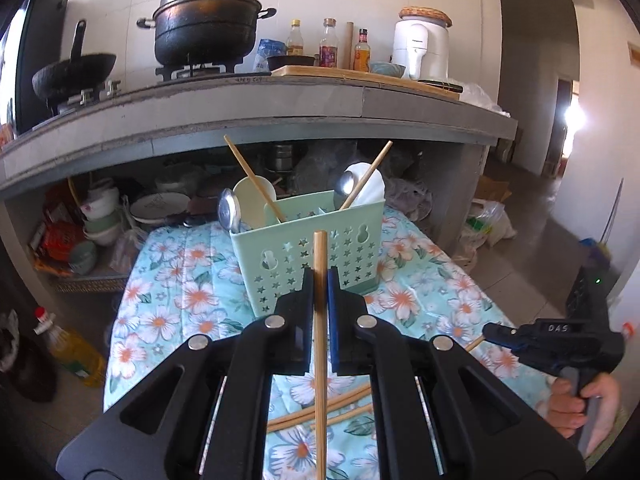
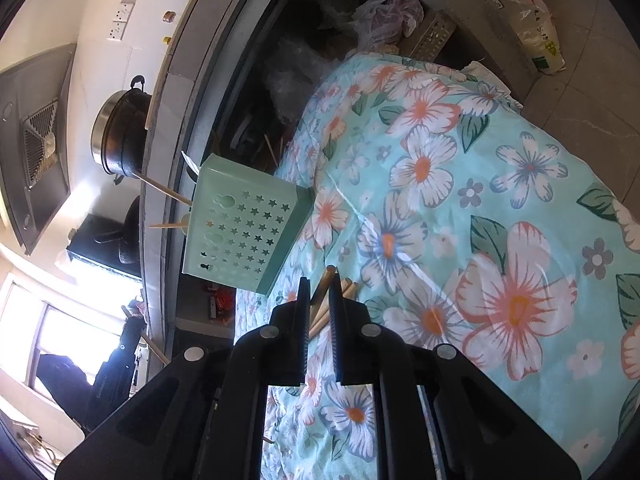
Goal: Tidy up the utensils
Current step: 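Carry the chopstick over the green holder with the left gripper while the right carries its chopstick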
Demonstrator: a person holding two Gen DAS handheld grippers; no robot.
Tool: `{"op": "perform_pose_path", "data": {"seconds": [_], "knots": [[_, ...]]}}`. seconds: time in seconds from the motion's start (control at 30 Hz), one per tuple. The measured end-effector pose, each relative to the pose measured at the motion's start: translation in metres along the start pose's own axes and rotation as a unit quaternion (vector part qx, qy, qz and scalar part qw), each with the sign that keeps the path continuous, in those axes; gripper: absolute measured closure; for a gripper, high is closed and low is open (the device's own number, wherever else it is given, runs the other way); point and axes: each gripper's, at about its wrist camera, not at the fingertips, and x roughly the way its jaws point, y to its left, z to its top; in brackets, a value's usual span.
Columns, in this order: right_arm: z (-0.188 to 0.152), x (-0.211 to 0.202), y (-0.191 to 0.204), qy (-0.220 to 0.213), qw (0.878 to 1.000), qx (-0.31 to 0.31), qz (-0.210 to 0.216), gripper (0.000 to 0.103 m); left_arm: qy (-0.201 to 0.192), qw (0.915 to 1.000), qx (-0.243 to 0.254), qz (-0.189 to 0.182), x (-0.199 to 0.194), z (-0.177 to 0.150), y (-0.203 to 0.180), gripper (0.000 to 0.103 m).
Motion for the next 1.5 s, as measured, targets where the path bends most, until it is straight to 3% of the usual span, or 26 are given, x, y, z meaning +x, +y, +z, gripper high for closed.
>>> {"op": "perform_pose_path", "data": {"seconds": [0.6,0.9,1.2,1.4,1.5], "knots": [[0.004,-0.011,-0.003,-0.007,1.0,0.007,0.027,0.095,-0.018,0.9971,-0.044,-0.059,-0.021,0.019,0.006,0.098],[0.005,-0.011,-0.005,-0.006,0.999,0.011,0.036,0.096,-0.052,0.9926,-0.065,-0.089,-0.025,0.061,0.013,0.098],[0.011,-0.014,-0.002,-0.008,0.999,0.007,0.039,0.096,-0.159,0.9841,-0.065,-0.046,-0.022,0.136,0.014,0.098],[0.015,-0.012,0.004,-0.007,0.999,0.002,0.038,0.097,-0.232,0.97,-0.071,0.003,-0.004,0.175,0.014,0.098],[0.017,-0.009,0.007,-0.004,0.999,-0.001,0.037,0.097,-0.248,0.9659,-0.071,0.025,0.017,0.187,0.011,0.098]]}}
